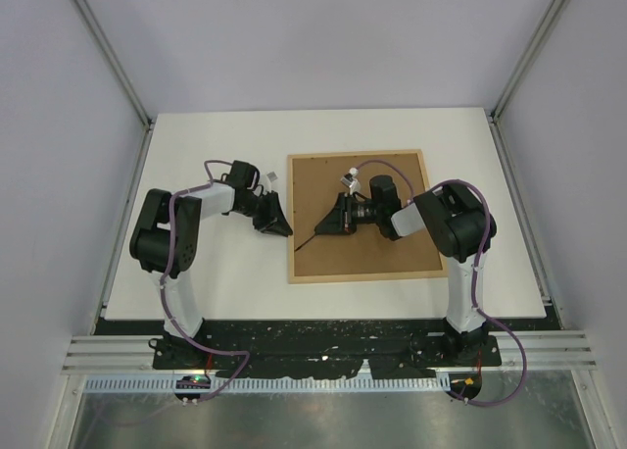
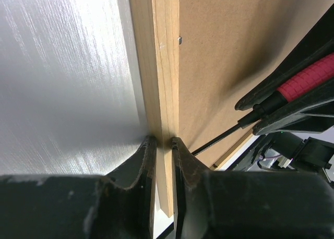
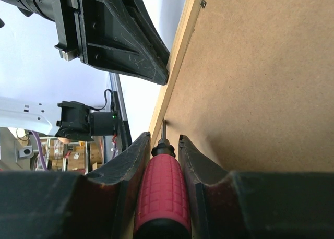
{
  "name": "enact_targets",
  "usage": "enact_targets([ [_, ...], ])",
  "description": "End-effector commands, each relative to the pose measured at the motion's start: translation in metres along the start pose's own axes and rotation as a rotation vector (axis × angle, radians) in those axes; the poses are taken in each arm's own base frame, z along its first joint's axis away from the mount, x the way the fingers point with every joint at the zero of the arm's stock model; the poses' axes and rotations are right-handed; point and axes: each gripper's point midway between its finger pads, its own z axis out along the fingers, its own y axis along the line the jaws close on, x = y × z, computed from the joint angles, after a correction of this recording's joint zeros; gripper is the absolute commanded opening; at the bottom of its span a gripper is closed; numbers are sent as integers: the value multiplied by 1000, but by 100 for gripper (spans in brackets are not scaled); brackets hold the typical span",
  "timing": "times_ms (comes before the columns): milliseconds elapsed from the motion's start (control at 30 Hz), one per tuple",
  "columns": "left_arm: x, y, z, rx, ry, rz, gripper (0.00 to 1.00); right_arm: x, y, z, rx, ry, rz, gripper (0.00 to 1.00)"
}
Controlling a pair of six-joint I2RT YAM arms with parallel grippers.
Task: Take the photo out of the frame
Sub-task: Release the photo frame item from the photo frame.
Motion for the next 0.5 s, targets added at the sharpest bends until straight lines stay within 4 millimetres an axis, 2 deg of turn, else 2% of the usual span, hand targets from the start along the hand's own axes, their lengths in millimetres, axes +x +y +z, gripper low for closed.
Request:
enact_targets([
  [0, 21, 35, 19, -135, 60, -42, 0, 11, 9, 10, -21, 23, -31, 8],
  [267, 25, 42, 23, -155, 44, -79, 0, 38, -11, 13, 36, 66, 13, 8],
  [367, 23, 43, 22, -162, 29, -84, 0, 47, -10, 16, 35, 86, 37, 8],
  [467, 21, 42, 21, -167, 13, -90, 0, 53, 5, 20, 24, 107, 38, 8],
])
